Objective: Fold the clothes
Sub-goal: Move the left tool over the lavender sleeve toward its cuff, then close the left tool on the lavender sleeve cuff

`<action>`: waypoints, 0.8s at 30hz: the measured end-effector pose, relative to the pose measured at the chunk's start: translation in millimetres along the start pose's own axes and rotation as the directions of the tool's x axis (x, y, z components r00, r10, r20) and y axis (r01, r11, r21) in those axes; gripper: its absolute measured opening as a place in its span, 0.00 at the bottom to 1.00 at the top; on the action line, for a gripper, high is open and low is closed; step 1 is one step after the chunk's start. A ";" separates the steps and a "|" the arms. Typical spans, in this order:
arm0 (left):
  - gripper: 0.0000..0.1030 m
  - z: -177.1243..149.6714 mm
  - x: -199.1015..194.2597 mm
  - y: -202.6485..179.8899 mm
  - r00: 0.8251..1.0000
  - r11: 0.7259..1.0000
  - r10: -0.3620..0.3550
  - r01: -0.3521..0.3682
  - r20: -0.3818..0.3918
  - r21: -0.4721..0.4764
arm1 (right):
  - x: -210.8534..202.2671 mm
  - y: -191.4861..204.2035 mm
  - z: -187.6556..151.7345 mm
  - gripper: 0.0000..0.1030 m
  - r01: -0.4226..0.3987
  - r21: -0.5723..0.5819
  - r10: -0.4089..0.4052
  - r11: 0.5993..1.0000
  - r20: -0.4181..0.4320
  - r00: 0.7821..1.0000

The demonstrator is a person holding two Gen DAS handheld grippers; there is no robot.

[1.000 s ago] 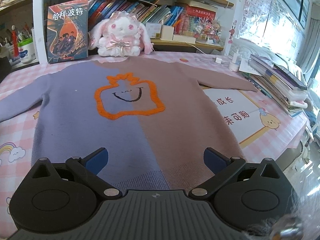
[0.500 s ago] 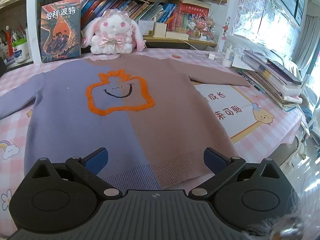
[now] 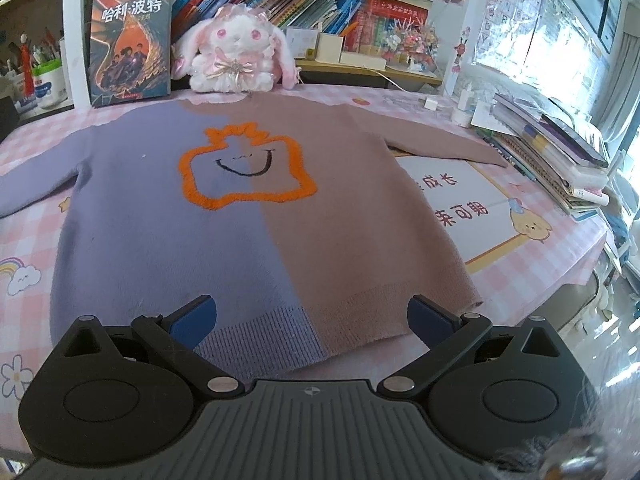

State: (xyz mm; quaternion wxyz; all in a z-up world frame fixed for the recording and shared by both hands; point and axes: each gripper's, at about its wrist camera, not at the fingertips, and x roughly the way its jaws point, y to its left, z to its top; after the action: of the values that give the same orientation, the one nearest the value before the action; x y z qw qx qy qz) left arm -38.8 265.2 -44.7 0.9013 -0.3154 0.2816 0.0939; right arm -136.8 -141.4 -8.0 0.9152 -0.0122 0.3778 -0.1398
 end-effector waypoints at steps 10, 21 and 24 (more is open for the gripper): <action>0.68 8.8 17.8 15.8 0.998 0.989 -0.056 0.061 0.036 -0.136 | -0.3 -4.3 -2.1 1.00 0.014 0.004 -0.014 1.000 -0.009 1.000; 0.39 24.8 24.1 35.7 0.994 0.932 0.073 -0.038 0.084 -0.361 | -1.5 -17.2 -4.8 1.00 0.056 0.032 -0.055 0.998 -0.020 0.998; 0.40 25.9 26.5 31.7 0.993 0.946 0.084 -0.052 0.087 -0.320 | -0.8 -20.0 -4.9 1.00 0.064 0.038 -0.063 0.997 -0.024 0.998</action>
State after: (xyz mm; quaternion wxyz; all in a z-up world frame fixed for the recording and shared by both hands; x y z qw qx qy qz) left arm -16.4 305.9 -59.5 0.8480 -0.4412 0.2283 0.1847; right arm -145.6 -160.0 -8.4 0.9059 -0.0052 0.3850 -0.1763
